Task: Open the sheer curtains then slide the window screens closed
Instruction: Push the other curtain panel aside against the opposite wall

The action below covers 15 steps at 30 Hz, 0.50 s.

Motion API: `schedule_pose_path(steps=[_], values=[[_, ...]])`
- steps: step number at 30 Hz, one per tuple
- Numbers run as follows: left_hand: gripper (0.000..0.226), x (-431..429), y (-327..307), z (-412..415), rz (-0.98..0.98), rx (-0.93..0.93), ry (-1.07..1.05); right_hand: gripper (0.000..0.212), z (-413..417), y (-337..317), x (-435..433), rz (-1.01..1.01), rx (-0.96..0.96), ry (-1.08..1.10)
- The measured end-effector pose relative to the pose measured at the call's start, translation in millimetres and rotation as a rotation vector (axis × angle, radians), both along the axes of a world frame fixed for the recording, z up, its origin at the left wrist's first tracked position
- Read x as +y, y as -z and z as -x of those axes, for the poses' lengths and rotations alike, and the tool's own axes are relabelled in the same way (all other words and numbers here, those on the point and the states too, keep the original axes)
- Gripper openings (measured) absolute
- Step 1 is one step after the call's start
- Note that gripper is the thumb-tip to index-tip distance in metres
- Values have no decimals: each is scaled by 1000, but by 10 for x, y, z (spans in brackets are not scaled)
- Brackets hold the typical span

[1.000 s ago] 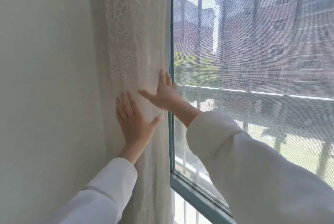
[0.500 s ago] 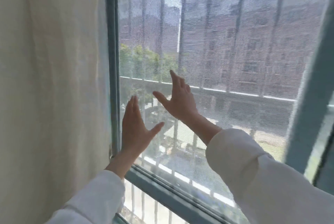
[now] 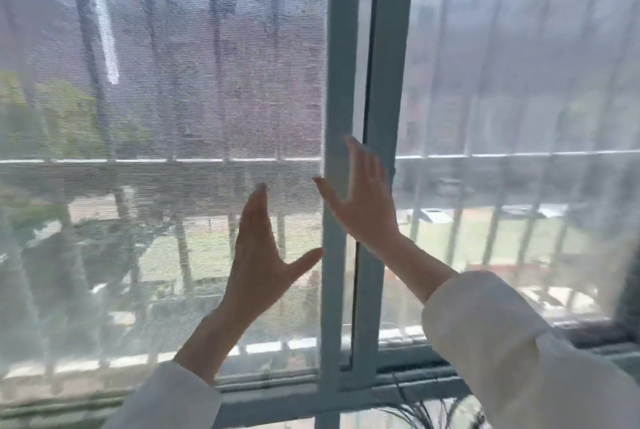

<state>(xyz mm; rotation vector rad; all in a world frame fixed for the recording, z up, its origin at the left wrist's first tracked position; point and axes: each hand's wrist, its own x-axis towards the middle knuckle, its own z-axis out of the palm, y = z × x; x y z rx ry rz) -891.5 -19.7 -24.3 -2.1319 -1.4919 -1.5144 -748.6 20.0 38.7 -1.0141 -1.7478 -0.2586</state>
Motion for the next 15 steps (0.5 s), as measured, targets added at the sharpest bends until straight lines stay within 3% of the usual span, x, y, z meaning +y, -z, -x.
schedule_pose_path(steps=[7, 15], values=[[102, 327, 1, -1100, 32, -36, 355, 68, -1191, 6, -137, 0, 20, 287], [99, 637, 35, -2657, 21, -25, 621, 68, -2652, 26, -197, -2, -2, 524]])
